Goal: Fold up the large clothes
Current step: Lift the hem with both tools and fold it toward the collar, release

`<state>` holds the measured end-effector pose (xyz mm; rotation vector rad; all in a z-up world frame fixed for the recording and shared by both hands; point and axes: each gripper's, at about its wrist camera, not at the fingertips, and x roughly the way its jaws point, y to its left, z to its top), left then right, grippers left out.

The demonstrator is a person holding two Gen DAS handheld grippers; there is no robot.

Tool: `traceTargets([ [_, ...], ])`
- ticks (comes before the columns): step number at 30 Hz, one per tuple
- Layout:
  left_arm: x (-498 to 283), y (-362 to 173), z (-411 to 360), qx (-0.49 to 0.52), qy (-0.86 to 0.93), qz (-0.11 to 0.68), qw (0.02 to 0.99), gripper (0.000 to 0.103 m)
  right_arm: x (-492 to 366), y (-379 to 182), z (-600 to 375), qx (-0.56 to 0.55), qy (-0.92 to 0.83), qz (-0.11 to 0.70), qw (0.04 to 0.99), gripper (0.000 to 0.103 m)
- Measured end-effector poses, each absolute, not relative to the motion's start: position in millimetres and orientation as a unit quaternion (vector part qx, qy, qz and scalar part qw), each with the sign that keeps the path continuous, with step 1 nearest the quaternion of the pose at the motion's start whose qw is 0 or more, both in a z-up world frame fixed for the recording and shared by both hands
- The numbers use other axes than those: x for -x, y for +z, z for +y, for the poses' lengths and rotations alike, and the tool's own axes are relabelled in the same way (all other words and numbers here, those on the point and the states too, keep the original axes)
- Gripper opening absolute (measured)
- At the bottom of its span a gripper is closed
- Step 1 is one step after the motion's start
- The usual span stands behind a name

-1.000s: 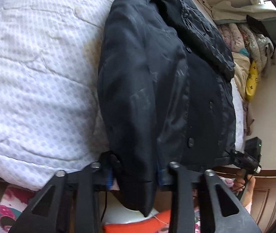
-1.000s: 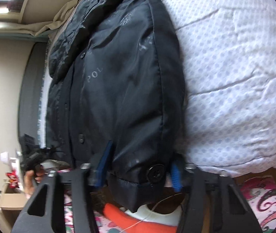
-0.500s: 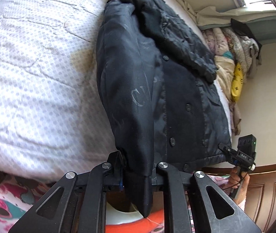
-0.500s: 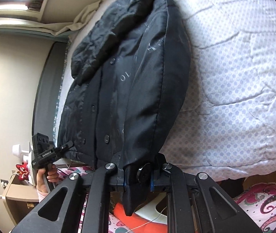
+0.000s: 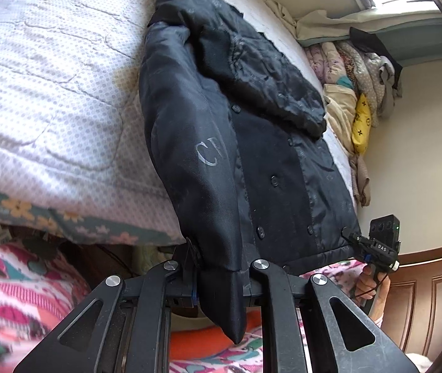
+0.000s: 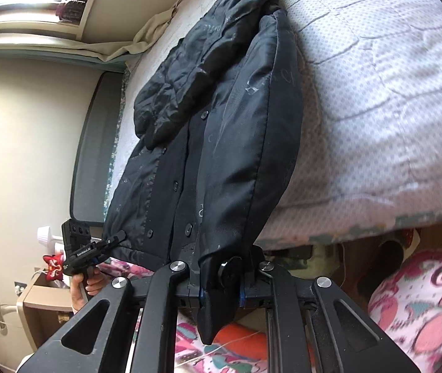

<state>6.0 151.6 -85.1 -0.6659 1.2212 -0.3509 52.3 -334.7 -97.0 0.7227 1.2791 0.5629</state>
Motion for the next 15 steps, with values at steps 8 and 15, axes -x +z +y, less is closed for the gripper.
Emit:
traceTargets([
  [8, 2.4, -64.2, 147.1, 0.313, -0.183, 0.544, 0.757, 0.017, -38.1, -76.9, -348.7, -0.344, 0.258, 0.556, 0.711, 0.009],
  [15, -55.7, -44.6, 162.9, 0.337, -0.169, 0.512, 0.772, 0.017, -75.4, -47.7, -343.3, -0.342, 0.275, 0.532, 0.724, 0.009],
])
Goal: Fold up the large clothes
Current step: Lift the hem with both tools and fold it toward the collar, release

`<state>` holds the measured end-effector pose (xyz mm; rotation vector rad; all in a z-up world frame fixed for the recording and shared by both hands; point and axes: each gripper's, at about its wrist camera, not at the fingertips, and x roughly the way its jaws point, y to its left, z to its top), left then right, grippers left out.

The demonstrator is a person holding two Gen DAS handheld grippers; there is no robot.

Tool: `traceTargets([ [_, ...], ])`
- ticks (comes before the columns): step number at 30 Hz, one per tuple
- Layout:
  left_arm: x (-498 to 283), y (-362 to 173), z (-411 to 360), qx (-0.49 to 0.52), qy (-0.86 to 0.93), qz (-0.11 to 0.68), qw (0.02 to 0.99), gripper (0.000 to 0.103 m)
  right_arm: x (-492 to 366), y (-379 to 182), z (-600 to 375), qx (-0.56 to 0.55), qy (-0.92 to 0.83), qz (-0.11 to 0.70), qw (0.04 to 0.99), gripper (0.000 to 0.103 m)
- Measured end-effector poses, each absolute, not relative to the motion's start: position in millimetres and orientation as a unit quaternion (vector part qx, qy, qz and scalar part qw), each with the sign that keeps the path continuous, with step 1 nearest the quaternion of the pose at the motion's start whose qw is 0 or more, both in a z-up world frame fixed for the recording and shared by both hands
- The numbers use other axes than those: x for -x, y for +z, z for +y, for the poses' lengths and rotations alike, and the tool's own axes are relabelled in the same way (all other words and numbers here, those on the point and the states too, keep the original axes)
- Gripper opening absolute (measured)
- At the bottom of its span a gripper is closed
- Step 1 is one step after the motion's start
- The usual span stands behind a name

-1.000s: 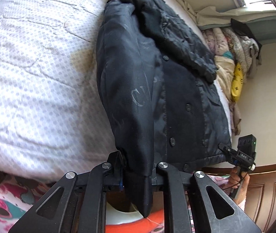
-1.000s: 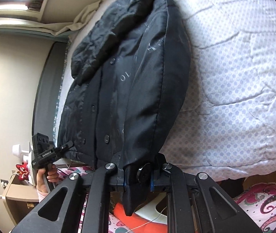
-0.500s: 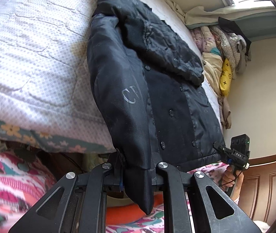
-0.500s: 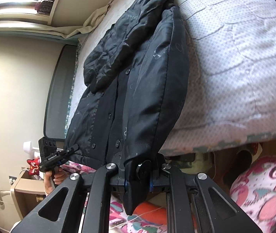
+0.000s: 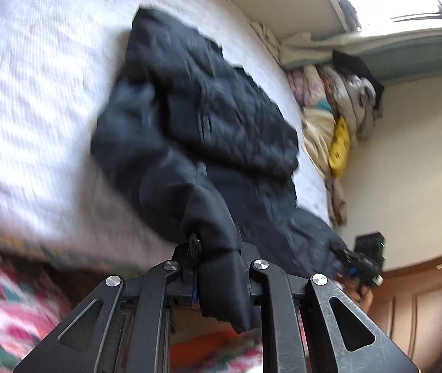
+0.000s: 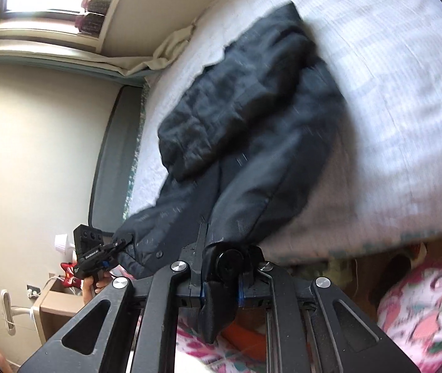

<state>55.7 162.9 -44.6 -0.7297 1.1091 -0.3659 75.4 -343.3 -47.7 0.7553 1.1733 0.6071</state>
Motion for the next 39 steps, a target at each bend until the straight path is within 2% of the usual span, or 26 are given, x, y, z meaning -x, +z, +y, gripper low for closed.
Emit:
traceTargets([
  [10, -161.2, -18.4, 163.9, 0.356, -0.158, 0.481, 0.785, 0.017, -195.2, -22.2, -318.9, -0.324, 0.255, 0.518, 0.750, 0.009],
  [16, -218.6, -36.1, 174.5, 0.381, -0.121, 0.477, 0.783, 0.017, -262.5, -33.5, -313.9, -0.316, 0.214, 0.527, 0.759, 0.010],
  [20, -243.6, -60.5, 180.3, 0.398, -0.103, 0.475, 0.778, 0.022, -295.7, -47.5, -312.0, -0.319, 0.206, 0.522, 0.763, 0.012],
  [23, -256.3, -69.0, 176.1, 0.376, -0.085, 0.483, 0.786, 0.023, -312.6, -60.6, -305.9, -0.321, 0.209, 0.521, 0.763, 0.017],
  [25, -261.9, -72.1, 174.0, 0.367, -0.075, 0.488, 0.788, 0.032, -323.3, -67.3, -301.2, -0.315, 0.200, 0.527, 0.764, 0.019],
  [29, -267.5, -72.4, 179.8, 0.382, -0.069, 0.481, 0.786, 0.058, -336.8, -72.6, -299.3, -0.301, 0.189, 0.530, 0.770, 0.027],
  [32, -267.9, -65.8, 185.1, 0.404, -0.067, 0.459, 0.788, 0.073, -342.3, -75.9, -308.5, -0.328, 0.182, 0.524, 0.765, 0.037],
  [33, -267.7, -62.6, 186.7, 0.409, -0.066, 0.452, 0.790, 0.077, -343.0, -76.3, -311.3, -0.337, 0.181, 0.521, 0.763, 0.043],
  [34, -267.4, -58.3, 188.8, 0.408, -0.062, 0.443, 0.796, 0.078, -343.6, -76.1, -315.2, -0.350, 0.182, 0.516, 0.760, 0.054],
  [36, -265.7, -48.5, 189.9, 0.393, -0.050, 0.426, 0.813, 0.082, -343.6, -74.0, -322.2, -0.376, 0.187, 0.506, 0.754, 0.065],
  [39, -262.4, -36.9, 192.6, 0.365, -0.034, 0.409, 0.836, 0.082, -340.0, -62.3, -334.0, -0.403, 0.191, 0.477, 0.758, 0.069],
])
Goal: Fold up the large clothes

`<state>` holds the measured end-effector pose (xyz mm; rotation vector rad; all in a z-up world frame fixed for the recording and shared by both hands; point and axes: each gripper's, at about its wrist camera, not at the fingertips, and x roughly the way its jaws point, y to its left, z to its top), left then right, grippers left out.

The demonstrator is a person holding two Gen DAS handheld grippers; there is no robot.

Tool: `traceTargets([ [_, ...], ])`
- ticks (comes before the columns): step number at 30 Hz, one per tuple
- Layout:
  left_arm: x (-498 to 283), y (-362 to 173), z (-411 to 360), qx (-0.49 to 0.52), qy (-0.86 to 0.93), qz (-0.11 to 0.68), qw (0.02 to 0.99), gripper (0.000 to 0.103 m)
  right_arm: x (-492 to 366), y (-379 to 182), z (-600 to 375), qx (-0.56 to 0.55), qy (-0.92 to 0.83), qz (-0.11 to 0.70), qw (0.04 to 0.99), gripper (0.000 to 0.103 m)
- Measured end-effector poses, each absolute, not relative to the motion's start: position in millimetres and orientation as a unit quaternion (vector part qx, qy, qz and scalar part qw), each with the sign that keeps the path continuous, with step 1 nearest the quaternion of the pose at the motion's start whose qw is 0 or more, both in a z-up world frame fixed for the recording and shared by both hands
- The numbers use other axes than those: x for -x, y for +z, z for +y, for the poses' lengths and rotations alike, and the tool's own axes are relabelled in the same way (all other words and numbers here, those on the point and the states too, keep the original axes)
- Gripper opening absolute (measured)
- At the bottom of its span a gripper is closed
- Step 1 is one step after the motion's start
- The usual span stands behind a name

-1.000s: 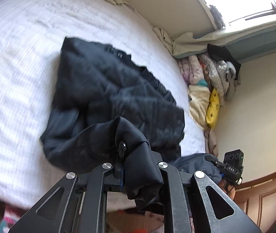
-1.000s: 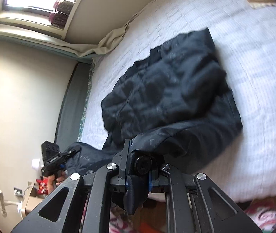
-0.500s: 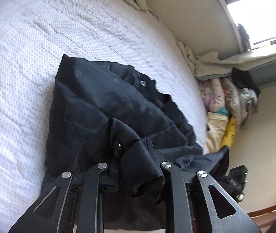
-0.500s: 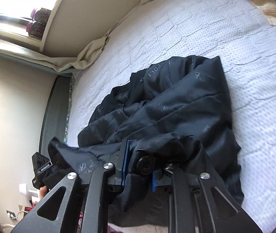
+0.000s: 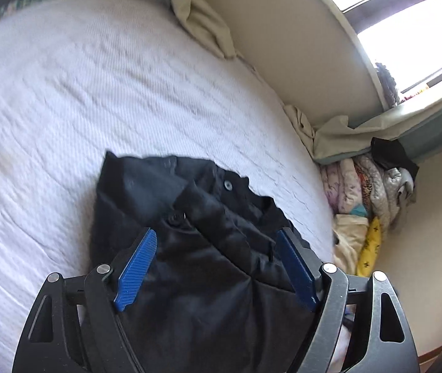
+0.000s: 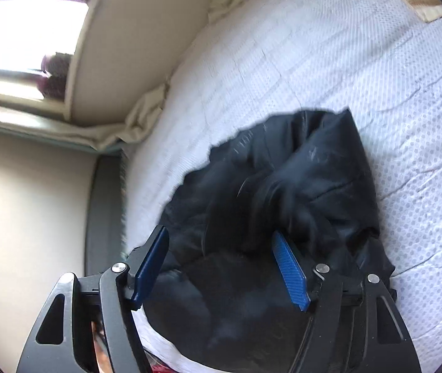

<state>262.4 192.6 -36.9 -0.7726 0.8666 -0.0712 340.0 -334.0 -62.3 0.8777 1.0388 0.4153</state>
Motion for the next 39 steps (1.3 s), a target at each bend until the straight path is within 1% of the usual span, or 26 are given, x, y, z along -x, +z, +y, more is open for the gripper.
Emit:
traceTargets([
  [2, -260.2, -35.7, 192.8, 0.353, -0.026, 0.410, 0.841, 0.082, -336.0, -48.2, -340.6, -0.381, 0.176, 0.457, 0.785, 0.069],
  [5, -257.3, -39.2, 192.3, 0.334, -0.017, 0.417, 0.845, 0.082, -329.2, -29.3, -344.5, -0.317, 0.147, 0.437, 0.829, 0.069],
  [8, -254.7, -44.5, 191.4, 0.318, -0.012, 0.427, 0.847, 0.082, -324.5, -21.8, -341.2, -0.260, 0.129, 0.436, 0.852, 0.069],
  [12, -253.7, -55.6, 188.5, 0.299, -0.008, 0.446, 0.843, 0.082, -324.4, -31.6, -330.1, -0.193, 0.115, 0.452, 0.863, 0.069],
  [17, -253.5, -67.6, 182.0, 0.277, -0.014, 0.466, 0.840, 0.082, -331.6, -50.9, -321.1, -0.166, 0.119, 0.476, 0.855, 0.069],
  [18, -253.6, -70.3, 180.9, 0.275, -0.014, 0.468, 0.840, 0.080, -333.1, -53.5, -319.1, -0.162, 0.119, 0.478, 0.855, 0.068],
  [19, -254.3, -73.5, 179.1, 0.273, -0.016, 0.473, 0.838, 0.080, -334.9, -56.9, -316.1, -0.157, 0.124, 0.484, 0.852, 0.064],
  [20, -254.7, -76.2, 176.8, 0.269, -0.020, 0.477, 0.836, 0.076, -336.2, -59.9, -312.9, -0.155, 0.129, 0.489, 0.849, 0.059],
  [21, -255.5, -78.4, 173.9, 0.264, -0.023, 0.481, 0.836, 0.065, -337.7, -62.7, -309.0, -0.152, 0.134, 0.495, 0.845, 0.050],
  [22, -256.1, -81.3, 170.7, 0.255, -0.024, 0.488, 0.835, 0.058, -338.8, -65.5, -305.6, -0.145, 0.133, 0.501, 0.843, 0.043],
  [23, -256.2, -83.3, 167.1, 0.241, -0.026, 0.493, 0.835, 0.042, -339.2, -67.2, -302.8, -0.134, 0.129, 0.503, 0.844, 0.039],
  [24, -256.2, -84.3, 164.8, 0.230, -0.027, 0.497, 0.836, 0.028, -339.4, -67.9, -301.2, -0.126, 0.126, 0.505, 0.845, 0.028],
  [25, -255.0, -85.6, 162.9, 0.224, -0.032, 0.500, 0.836, 0.023, -339.6, -69.0, -300.0, -0.118, 0.123, 0.509, 0.844, 0.018],
  [26, -253.2, -85.8, 162.0, 0.225, -0.038, 0.502, 0.834, 0.017, -339.2, -69.0, -299.6, -0.116, 0.121, 0.511, 0.843, 0.015],
  [28, -248.8, -81.7, 161.6, 0.223, -0.039, 0.500, 0.836, 0.014, -336.3, -65.4, -301.4, -0.120, 0.118, 0.510, 0.844, 0.010],
  [30, -240.9, -75.0, 161.7, 0.219, -0.039, 0.498, 0.838, 0.012, -332.1, -59.6, -302.3, -0.119, 0.117, 0.510, 0.844, 0.008],
  [35, -211.3, -64.6, 164.5, 0.220, -0.039, 0.503, 0.835, 0.011, -315.0, -48.7, -305.2, -0.118, 0.114, 0.522, 0.837, 0.007],
  [39, -198.9, -71.9, 171.9, 0.231, -0.031, 0.518, 0.823, 0.011, -302.1, -54.2, -308.4, -0.125, 0.109, 0.536, 0.828, 0.007],
])
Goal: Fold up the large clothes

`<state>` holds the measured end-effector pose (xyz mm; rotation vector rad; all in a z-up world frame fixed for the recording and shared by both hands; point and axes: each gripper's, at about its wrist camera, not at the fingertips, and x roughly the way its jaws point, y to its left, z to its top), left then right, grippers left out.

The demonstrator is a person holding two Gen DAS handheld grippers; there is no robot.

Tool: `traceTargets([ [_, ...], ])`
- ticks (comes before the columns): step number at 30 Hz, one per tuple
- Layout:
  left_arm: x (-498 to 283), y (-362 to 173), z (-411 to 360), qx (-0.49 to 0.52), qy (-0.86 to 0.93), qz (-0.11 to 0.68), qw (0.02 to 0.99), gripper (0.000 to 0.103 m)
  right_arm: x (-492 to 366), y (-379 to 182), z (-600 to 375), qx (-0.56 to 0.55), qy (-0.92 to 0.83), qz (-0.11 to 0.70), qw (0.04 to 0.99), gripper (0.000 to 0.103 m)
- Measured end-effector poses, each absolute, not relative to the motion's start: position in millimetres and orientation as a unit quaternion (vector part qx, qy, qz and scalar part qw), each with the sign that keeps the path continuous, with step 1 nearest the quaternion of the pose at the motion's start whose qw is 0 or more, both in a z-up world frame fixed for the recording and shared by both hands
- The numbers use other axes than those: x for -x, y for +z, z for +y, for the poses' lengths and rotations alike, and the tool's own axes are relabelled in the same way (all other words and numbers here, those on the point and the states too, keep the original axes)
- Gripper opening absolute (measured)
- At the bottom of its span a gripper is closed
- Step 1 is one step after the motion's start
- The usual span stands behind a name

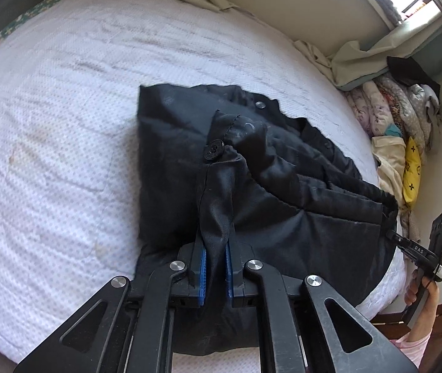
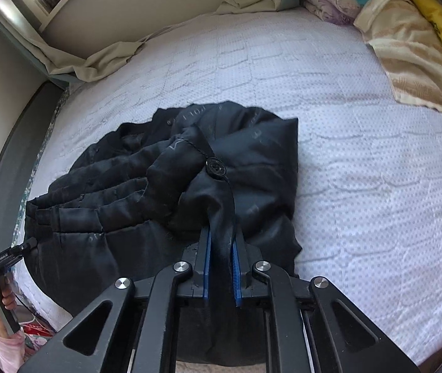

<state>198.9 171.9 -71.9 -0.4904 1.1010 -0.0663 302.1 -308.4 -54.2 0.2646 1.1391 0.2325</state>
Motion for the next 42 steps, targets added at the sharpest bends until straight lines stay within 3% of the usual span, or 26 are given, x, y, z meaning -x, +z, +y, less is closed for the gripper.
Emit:
traceTargets([
  [7, -203.0, -123.0, 194.2, 0.295, -0.013, 0.558, 0.776, 0.013, -308.8, -96.6, -321.2, -0.160, 0.081, 0.557, 0.811, 0.007],
  [14, -206.8, -143.0, 196.8, 0.304, -0.008, 0.569, 0.764, 0.025, -313.4, -125.5, -318.8, -0.166, 0.071, 0.568, 0.803, 0.008],
  [17, -203.5, -137.0, 205.4, 0.314, 0.005, 0.566, 0.763, 0.039, -311.9, -122.9, -324.7, -0.192, 0.064, 0.568, 0.798, 0.011],
  [20, -201.3, -118.4, 209.8, 0.304, 0.013, 0.552, 0.776, 0.045, -310.4, -112.8, -330.4, -0.214, 0.069, 0.568, 0.792, 0.029],
  [22, -199.6, -103.2, 211.3, 0.296, 0.014, 0.538, 0.789, 0.045, -307.6, -101.3, -335.4, -0.231, 0.070, 0.563, 0.791, 0.062],
  [24, -197.8, -83.3, 212.9, 0.278, 0.026, 0.516, 0.810, 0.046, -301.7, -85.0, -342.6, -0.231, 0.047, 0.550, 0.801, 0.067],
  [31, -205.9, -36.3, 172.5, 0.198, 0.002, 0.435, 0.879, 0.055, -290.6, -17.4, -327.5, -0.114, 0.001, 0.442, 0.890, 0.064],
  [32, -209.7, -35.6, 161.4, 0.190, -0.015, 0.434, 0.881, 0.055, -291.5, -11.8, -316.8, -0.096, 0.014, 0.429, 0.898, 0.059],
  [34, -217.8, -37.0, 139.6, 0.171, -0.047, 0.437, 0.882, 0.056, -297.6, -8.3, -290.0, -0.069, 0.069, 0.424, 0.900, 0.036],
  [37, -232.4, -52.1, 120.9, 0.160, -0.059, 0.454, 0.874, 0.056, -312.4, -21.7, -260.2, -0.046, 0.115, 0.446, 0.886, 0.015],
  [42, -253.0, -99.5, 125.7, 0.156, -0.001, 0.509, 0.847, 0.054, -334.1, -63.3, -241.2, 0.026, 0.079, 0.479, 0.874, 0.012],
])
